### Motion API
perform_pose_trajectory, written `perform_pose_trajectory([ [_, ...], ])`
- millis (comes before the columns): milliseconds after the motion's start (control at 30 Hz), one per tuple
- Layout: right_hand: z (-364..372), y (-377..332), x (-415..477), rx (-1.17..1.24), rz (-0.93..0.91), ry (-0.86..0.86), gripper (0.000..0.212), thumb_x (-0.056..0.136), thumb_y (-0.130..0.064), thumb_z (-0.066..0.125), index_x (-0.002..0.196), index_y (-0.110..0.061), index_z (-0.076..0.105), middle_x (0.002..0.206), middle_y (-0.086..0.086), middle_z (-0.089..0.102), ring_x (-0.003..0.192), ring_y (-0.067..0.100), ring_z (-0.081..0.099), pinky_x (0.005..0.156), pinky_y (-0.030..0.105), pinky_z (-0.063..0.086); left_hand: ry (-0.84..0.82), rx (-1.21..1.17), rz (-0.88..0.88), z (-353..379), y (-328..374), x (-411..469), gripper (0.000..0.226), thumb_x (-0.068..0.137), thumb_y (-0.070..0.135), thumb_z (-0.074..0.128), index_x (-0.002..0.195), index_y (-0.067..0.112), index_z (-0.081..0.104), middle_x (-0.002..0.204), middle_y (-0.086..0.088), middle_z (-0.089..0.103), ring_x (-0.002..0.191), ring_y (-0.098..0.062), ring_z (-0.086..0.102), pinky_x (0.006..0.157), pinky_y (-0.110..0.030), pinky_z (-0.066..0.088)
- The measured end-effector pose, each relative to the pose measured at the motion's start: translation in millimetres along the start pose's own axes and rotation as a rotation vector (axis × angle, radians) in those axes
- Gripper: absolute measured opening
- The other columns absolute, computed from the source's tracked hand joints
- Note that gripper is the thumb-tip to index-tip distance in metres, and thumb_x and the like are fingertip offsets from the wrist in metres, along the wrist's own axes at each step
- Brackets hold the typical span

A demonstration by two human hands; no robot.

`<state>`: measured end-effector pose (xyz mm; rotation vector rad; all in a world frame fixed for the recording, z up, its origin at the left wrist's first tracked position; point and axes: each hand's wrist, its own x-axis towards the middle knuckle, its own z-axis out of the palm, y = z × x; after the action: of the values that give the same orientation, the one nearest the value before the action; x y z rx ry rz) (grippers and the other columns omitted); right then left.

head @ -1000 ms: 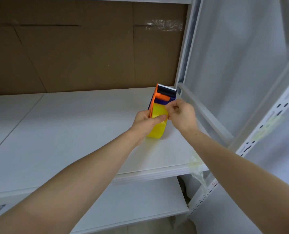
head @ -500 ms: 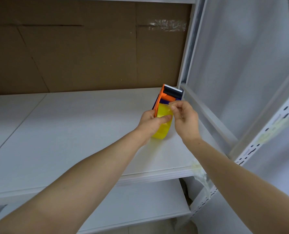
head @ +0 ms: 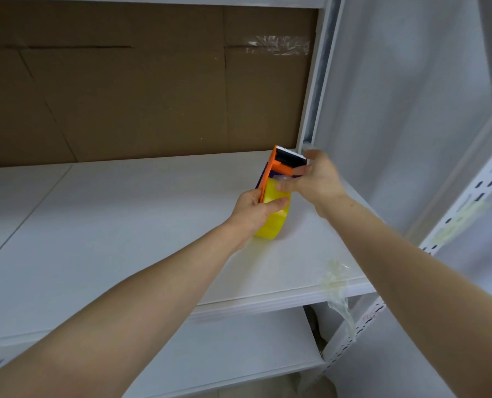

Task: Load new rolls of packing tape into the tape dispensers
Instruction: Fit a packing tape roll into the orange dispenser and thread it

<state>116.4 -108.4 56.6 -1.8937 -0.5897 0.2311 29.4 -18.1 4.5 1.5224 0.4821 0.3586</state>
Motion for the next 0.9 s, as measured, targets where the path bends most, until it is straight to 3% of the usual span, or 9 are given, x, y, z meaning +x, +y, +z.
perform_pose_trajectory([
  [67,-3,-5,3,-0.21,-0.079,-0.047,0.058,0.065,-0.004,0.082,0.118,-0.005,0.058,0.103,0.007,0.065,0.097,0.021,0.062,0.09,0.041,0.052,-0.006,0.007,0.007,1,0,-1,0.013,0.086,0.015,0.067,0.097,0.009,0.064,0.079,-0.003,0.064,0.066,-0.013,0.06,0.052,-0.013,0.048],
  [167,-2,-7,-1,-0.244,-0.126,-0.131,0.033,0.073,0.003,0.074,0.104,-0.004,0.068,0.085,0.004,0.065,0.085,0.015,0.062,0.09,0.037,0.053,-0.01,-0.004,0.006,2,0,0,0.014,0.086,0.017,0.067,0.097,0.009,0.064,0.086,-0.007,0.065,0.069,-0.015,0.061,0.056,-0.016,0.049],
  [300,4,-2,-2,-0.32,-0.268,-0.047,0.011,0.082,-0.006,0.067,0.092,-0.007,0.072,0.091,0.006,0.07,0.081,0.014,0.059,0.082,0.031,0.051,-0.042,0.026,0.001,-1,0,-1,0.024,0.081,0.014,0.071,0.104,0.008,0.065,0.091,-0.007,0.066,0.076,-0.017,0.062,0.066,-0.023,0.05],
  [433,8,3,-4,-0.363,-0.401,0.023,0.011,0.088,-0.011,0.061,0.095,-0.008,0.068,0.096,0.004,0.069,0.088,0.017,0.06,0.081,0.033,0.049,-0.042,0.003,0.01,-6,-2,-2,0.031,0.079,0.01,0.073,0.108,0.005,0.064,0.094,-0.009,0.068,0.078,-0.018,0.064,0.07,-0.026,0.052],
  [533,8,4,-4,-0.267,-0.43,0.067,0.011,0.09,-0.011,0.059,0.096,-0.009,0.067,0.092,0.001,0.066,0.086,0.014,0.058,0.078,0.028,0.048,-0.037,-0.051,-0.003,-9,3,-3,0.018,0.082,0.02,0.071,0.096,0.008,0.067,0.094,-0.016,0.069,0.075,-0.022,0.065,0.072,-0.03,0.055],
  [667,10,12,-7,-0.224,-0.425,0.119,0.01,0.09,-0.013,0.058,0.095,-0.012,0.067,0.089,-0.003,0.064,0.089,0.018,0.062,0.081,0.036,0.052,-0.024,-0.028,0.015,-11,2,-5,0.014,0.088,0.024,0.065,0.085,0.01,0.065,0.092,-0.019,0.068,0.076,-0.028,0.064,0.077,-0.035,0.054],
  [800,16,25,-24,-0.335,-0.665,0.192,0.013,0.091,-0.015,0.055,0.093,-0.009,0.067,0.094,0.004,0.066,0.091,0.017,0.058,0.076,0.024,0.045,-0.014,-0.026,0.027,-17,-1,-4,0.018,0.088,0.025,0.064,0.085,0.008,0.066,0.086,-0.017,0.069,0.074,-0.026,0.065,0.071,-0.03,0.053],
  [900,15,36,-29,-0.383,-0.836,0.251,0.022,0.09,-0.018,0.051,0.091,-0.004,0.069,0.09,0.009,0.068,0.091,0.012,0.053,0.078,0.018,0.042,-0.021,-0.022,0.048,-19,-2,-5,0.015,0.088,0.024,0.064,0.082,0.01,0.066,0.079,-0.011,0.069,0.063,-0.015,0.065,0.062,-0.021,0.053],
])
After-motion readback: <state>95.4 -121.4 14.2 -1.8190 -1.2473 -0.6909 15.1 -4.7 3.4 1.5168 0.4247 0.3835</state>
